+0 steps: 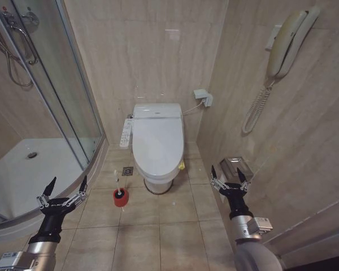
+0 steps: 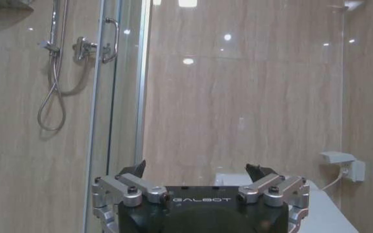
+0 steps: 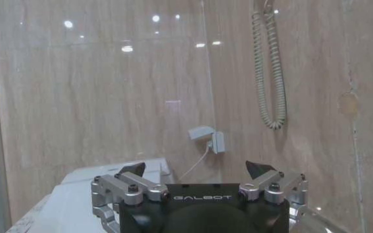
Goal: Open the toilet lid, clean the toilet bowl with a toilet brush, close the toilet lid, and flush.
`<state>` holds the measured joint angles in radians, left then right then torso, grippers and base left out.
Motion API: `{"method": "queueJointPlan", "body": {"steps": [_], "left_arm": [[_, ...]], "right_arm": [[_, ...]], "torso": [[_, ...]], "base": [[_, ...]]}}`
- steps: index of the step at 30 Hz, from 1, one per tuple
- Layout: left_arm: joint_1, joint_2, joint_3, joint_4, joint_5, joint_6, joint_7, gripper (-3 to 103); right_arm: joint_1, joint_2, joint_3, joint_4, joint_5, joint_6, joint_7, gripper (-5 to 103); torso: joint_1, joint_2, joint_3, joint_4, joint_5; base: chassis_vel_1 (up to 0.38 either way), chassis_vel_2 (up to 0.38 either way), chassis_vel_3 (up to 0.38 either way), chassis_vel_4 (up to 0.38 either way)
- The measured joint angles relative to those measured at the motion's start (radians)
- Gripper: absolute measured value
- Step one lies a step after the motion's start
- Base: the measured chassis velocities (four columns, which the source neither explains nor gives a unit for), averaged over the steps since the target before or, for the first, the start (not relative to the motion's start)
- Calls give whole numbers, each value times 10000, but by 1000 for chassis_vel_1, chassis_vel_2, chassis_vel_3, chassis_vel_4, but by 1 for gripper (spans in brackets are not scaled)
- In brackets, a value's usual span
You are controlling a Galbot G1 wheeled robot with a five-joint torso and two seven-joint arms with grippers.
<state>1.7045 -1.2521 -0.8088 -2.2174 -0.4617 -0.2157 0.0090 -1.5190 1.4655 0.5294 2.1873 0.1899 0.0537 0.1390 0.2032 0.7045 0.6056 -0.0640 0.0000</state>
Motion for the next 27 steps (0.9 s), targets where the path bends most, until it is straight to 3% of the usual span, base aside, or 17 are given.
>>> {"method": "queueJointPlan", "body": {"steps": [27], "left_arm": [[1, 0, 0, 0, 0, 0, 0, 100]], "right_arm": [[-1, 0, 0, -1, 0, 0, 0, 100]], "torso": [[-3, 0, -1, -1, 0]], "base": [[0, 0, 0, 0]]}}
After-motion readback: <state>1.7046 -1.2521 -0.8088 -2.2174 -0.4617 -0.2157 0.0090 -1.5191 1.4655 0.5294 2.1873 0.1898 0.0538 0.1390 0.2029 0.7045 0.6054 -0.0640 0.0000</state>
